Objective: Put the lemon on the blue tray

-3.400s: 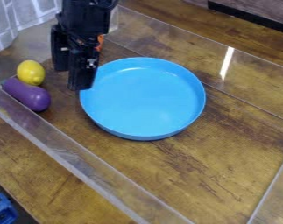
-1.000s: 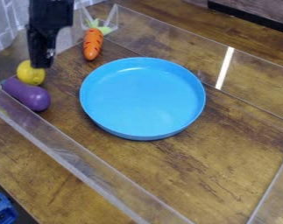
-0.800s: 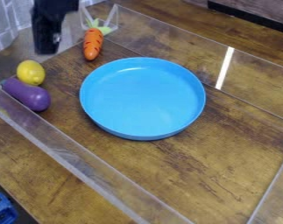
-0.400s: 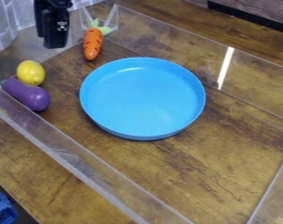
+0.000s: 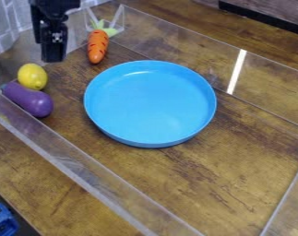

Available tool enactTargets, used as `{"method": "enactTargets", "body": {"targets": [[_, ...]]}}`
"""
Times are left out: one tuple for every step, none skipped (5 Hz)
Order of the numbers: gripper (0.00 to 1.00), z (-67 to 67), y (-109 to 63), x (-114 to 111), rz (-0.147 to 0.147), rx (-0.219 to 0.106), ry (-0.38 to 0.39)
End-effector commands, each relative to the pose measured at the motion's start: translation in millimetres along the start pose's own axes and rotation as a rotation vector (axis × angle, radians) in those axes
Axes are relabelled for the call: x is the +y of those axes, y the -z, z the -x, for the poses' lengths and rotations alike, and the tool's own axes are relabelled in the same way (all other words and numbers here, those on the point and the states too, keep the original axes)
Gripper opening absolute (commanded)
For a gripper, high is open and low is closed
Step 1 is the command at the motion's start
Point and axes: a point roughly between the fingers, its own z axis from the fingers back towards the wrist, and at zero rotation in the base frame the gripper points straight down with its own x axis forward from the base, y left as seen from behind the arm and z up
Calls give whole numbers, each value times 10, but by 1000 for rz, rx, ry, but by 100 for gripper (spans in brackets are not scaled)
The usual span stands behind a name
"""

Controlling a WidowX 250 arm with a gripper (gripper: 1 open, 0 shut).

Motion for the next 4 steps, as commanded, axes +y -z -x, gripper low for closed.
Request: {"method": "enactTargets", "body": {"targets": [[100,67,-38,151,-35,-30,0],[100,96,59,218,-38,-30,12],[100,122,156,276,-39,-34,19],[100,123,250,316,-38,-38,26]]}}
